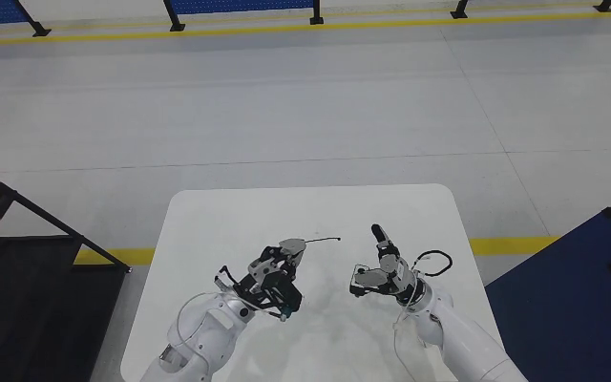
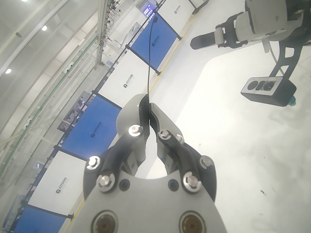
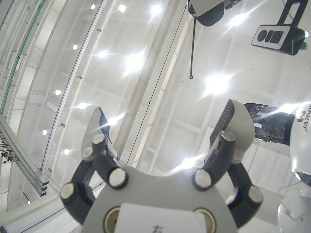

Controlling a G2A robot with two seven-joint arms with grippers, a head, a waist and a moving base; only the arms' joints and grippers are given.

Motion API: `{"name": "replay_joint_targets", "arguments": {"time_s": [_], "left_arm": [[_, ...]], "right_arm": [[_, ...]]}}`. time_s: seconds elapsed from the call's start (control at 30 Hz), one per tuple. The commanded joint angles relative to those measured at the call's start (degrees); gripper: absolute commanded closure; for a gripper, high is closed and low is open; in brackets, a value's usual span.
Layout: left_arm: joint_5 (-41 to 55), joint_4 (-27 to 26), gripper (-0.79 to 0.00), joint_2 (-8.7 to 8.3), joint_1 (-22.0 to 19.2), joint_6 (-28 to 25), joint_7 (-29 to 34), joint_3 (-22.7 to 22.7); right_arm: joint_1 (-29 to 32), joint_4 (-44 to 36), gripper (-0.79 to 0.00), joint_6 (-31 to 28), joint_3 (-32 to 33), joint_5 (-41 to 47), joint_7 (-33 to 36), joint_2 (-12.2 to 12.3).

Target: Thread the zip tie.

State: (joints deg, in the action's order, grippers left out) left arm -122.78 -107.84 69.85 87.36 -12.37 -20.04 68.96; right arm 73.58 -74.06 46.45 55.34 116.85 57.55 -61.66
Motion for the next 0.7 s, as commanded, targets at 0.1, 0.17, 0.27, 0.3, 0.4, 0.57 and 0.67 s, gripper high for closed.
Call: {"name": "replay_joint_targets", "arguments": {"time_s": [0.1,0.17,0.27,0.3,0.4,0.57,0.67], "left_arm": [[0.8,-0.7,0.0,-0.46,1.5,-1.6,-0.7,1.5],[0.9,-0.8,0.0,-0.6,1.9,-1.9,-0.6,1.9],[1.5,-0.9,0.0,-0.72,2.3,-2.1,-0.3,2.3],[1.6,-1.0,0.0,-0.76,2.4,-2.2,-0.2,2.3],[1.6,-0.9,0.0,-0.88,2.5,-2.5,0.0,2.4],[1.4,-0.8,0.0,-1.04,2.6,-2.8,1.1,2.4],[1.3,-0.3,0.0,-1.11,3.0,-2.8,1.6,2.1]], "right_arm": [[0.0,-0.1,-0.785,-0.4,0.1,-0.1,-0.3,0.0],[-0.2,-1.6,-0.785,-3.6,1.4,-4.0,-2.3,0.2],[0.2,-4.1,-0.785,-8.3,4.2,-15.5,-3.8,1.2],[0.5,-4.9,-0.785,-9.4,5.1,-19.5,-4.1,1.6],[1.5,-7.4,-0.785,-12.6,7.5,-29.6,-4.0,2.6],[3.2,-11.1,-0.785,-21.7,11.3,-42.4,-3.0,3.8],[4.7,-13.5,-0.785,-29.4,12.1,-51.2,-1.8,4.2]]}}
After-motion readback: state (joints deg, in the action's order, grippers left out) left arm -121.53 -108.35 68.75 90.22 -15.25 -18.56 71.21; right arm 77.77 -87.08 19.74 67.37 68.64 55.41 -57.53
